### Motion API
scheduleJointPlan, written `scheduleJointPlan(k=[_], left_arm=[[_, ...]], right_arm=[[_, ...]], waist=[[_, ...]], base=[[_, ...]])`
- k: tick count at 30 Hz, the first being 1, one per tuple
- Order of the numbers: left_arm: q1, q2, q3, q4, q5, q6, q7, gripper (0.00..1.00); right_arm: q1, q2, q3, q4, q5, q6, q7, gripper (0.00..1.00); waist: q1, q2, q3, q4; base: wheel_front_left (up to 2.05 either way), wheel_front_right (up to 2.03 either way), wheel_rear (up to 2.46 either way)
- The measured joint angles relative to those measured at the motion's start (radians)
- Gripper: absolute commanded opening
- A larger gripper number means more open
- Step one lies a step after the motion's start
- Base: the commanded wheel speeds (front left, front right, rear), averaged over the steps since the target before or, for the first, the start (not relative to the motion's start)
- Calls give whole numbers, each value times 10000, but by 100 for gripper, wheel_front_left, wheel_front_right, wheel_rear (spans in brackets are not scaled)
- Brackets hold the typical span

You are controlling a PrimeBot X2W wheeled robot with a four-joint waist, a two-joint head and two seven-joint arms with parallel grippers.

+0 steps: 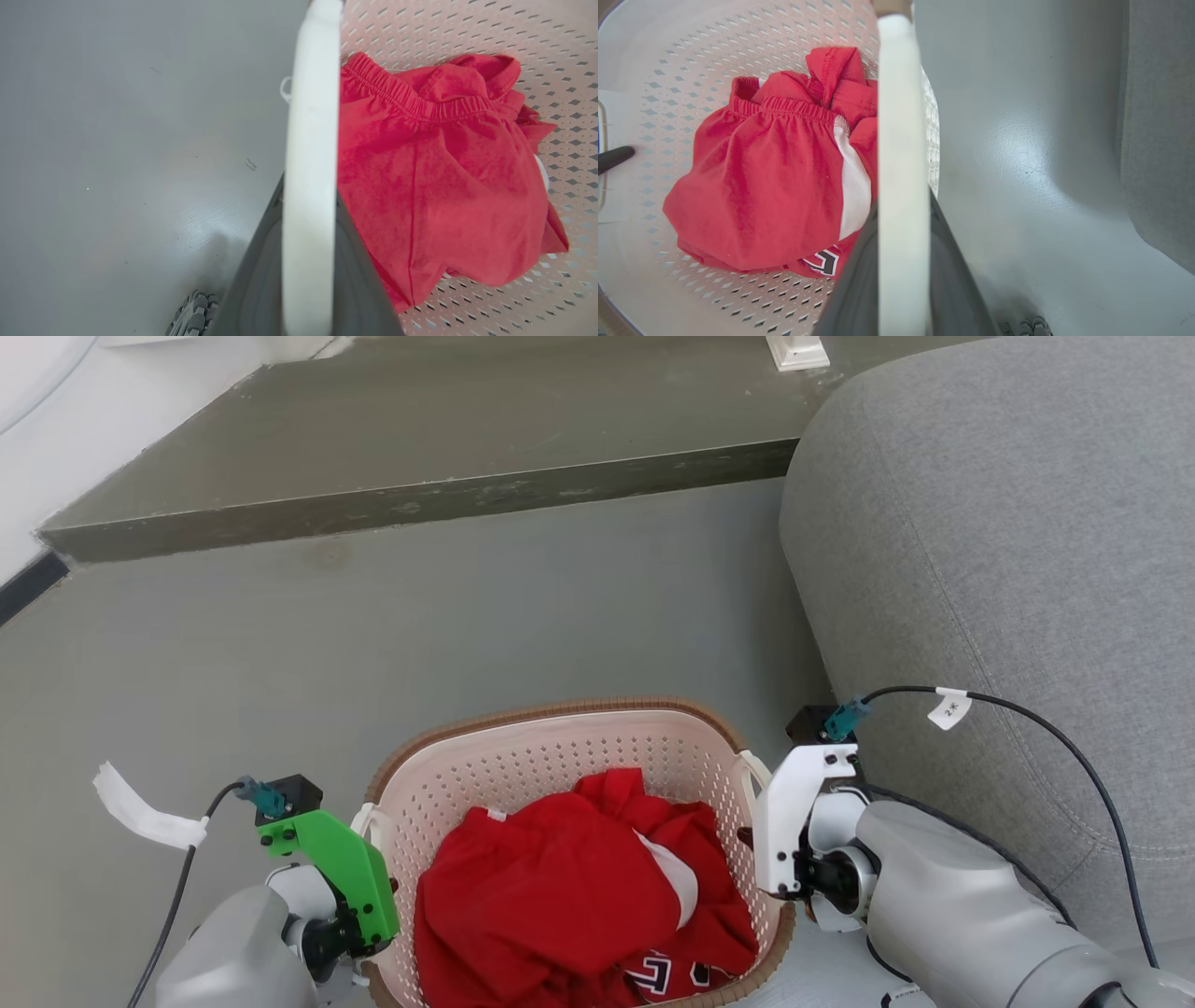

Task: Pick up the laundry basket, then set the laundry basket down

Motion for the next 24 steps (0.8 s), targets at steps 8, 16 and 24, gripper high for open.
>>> scheduleJointPlan(k=[8,16,24], left_arm=[[-2,27,-10,-21,0,0,-38,0],[-72,136,-6,-98,0,0,-316,0],[-369,251,0,-180,2,0,-604,0]], right_arm=[[-28,-6,52,-42,98,-63,-10,0],[-254,-6,121,-155,107,-77,-184,0],[-564,-12,165,-261,107,-107,-454,0]], waist=[[0,0,116,-9],[0,0,475,-4],[0,0,926,5]], base=[[0,0,0],[0,0,0],[0,0,0]])
